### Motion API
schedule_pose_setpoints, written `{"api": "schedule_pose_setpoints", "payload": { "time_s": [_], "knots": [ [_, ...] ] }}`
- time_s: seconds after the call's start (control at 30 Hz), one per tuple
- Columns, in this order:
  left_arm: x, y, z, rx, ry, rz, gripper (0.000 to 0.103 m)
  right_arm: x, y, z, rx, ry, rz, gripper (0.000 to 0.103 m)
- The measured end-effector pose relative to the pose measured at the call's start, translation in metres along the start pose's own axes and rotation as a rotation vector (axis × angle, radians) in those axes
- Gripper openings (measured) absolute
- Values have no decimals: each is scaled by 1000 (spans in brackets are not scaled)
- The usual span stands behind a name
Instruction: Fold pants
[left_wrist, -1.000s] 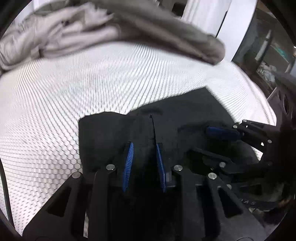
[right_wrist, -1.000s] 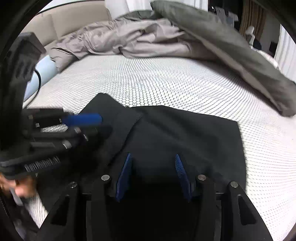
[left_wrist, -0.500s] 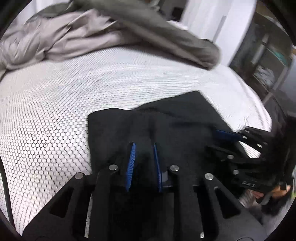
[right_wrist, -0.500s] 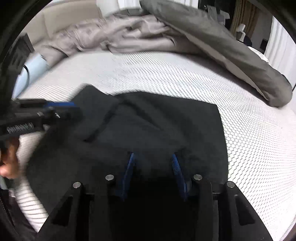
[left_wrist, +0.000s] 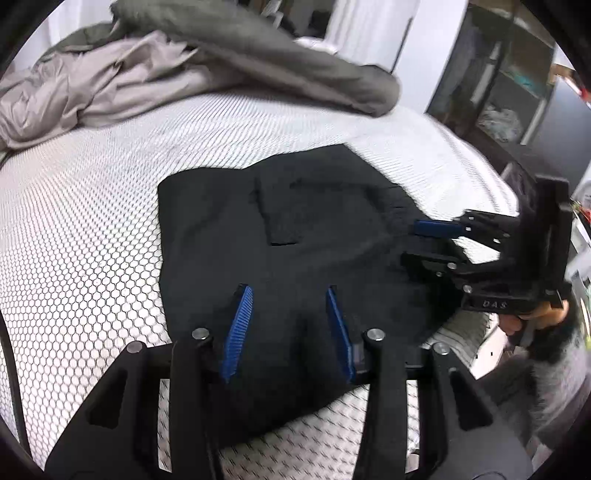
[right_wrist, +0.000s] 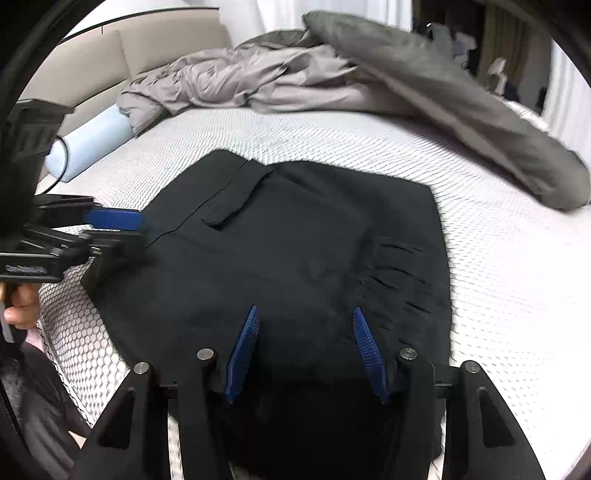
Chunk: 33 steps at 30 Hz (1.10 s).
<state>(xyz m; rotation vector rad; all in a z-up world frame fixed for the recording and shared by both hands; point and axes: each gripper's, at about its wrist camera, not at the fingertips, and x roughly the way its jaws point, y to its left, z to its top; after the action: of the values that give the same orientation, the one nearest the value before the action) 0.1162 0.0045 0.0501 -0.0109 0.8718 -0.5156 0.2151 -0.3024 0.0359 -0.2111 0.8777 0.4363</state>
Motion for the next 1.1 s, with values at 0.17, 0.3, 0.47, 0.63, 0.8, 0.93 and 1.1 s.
{"api": "schedule_pose_setpoints", "payload": {
  "time_s": [0.17,0.3,0.47,0.63,0.8,0.93,1.1],
  "knots": [
    [28,-25,-20,114,84,27,51,9,17,-1,-12,-9,110,55],
    [17,-23,-31,161,93,28,53,22,11,-9,-40,62,96,50],
    [-25,10,-43,94,35,41,55,-20,-22,-23,19,7,72,58],
    [-50,49,-59,-53,-19,67,55,-39,-59,-37,217,-49,214,55],
    [-44,69,-55,-146,-31,72,55,-22,-59,-27,271,-46,251,52],
    [-25,60,-47,-138,-1,83,55,-6,-62,-27,363,-21,219,40],
    [-21,53,-46,-114,7,109,55,-20,-55,-15,376,-60,309,40]
  ]
}}
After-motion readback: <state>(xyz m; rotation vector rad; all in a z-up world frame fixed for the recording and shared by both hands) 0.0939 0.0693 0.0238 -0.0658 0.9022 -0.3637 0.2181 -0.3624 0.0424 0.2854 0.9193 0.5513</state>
